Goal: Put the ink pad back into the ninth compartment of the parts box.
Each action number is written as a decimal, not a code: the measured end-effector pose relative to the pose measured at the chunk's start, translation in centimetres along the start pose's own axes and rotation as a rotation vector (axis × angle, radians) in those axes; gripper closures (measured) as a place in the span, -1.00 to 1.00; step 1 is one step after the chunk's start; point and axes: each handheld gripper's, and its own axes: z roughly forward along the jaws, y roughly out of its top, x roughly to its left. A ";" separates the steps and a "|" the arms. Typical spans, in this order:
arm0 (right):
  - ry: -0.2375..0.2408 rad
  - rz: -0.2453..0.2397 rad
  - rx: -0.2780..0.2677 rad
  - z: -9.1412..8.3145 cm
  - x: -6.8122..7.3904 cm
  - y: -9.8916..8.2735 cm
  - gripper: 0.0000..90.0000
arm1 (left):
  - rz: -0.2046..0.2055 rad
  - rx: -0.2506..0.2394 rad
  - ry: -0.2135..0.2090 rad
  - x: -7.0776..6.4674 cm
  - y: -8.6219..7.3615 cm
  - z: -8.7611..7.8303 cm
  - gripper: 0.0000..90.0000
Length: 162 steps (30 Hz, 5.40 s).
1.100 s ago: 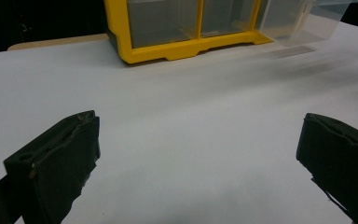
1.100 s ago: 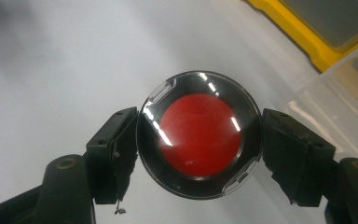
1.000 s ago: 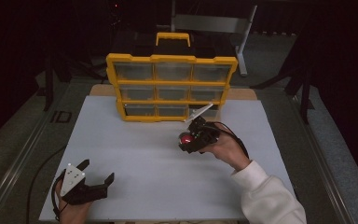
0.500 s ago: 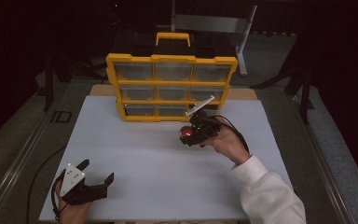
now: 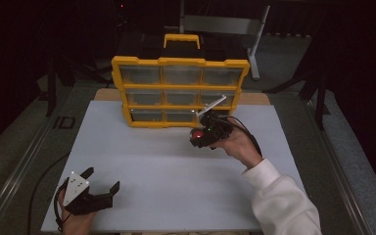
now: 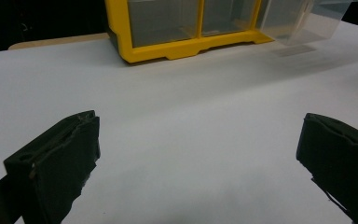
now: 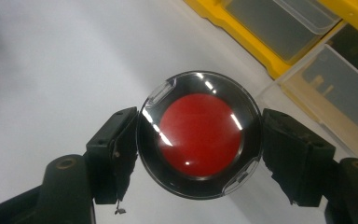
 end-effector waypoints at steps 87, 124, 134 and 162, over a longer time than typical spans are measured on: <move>-0.177 0.197 0.014 0.2 -6.6 0.2 -0.34 | -0.005 0.001 0.002 0.1 -0.1 0.0 -1.00; -0.205 0.288 0.028 0.6 -8.4 -1.0 -0.34 | -0.003 0.009 0.008 0.0 0.0 0.1 -1.00; -0.212 0.303 0.024 0.7 -8.7 -1.0 -0.34 | -0.002 0.007 0.008 0.0 0.0 0.1 -1.00; -0.265 0.276 -0.019 -0.2 -8.1 -1.5 -0.79 | -0.004 0.006 0.009 0.0 0.0 0.1 -1.00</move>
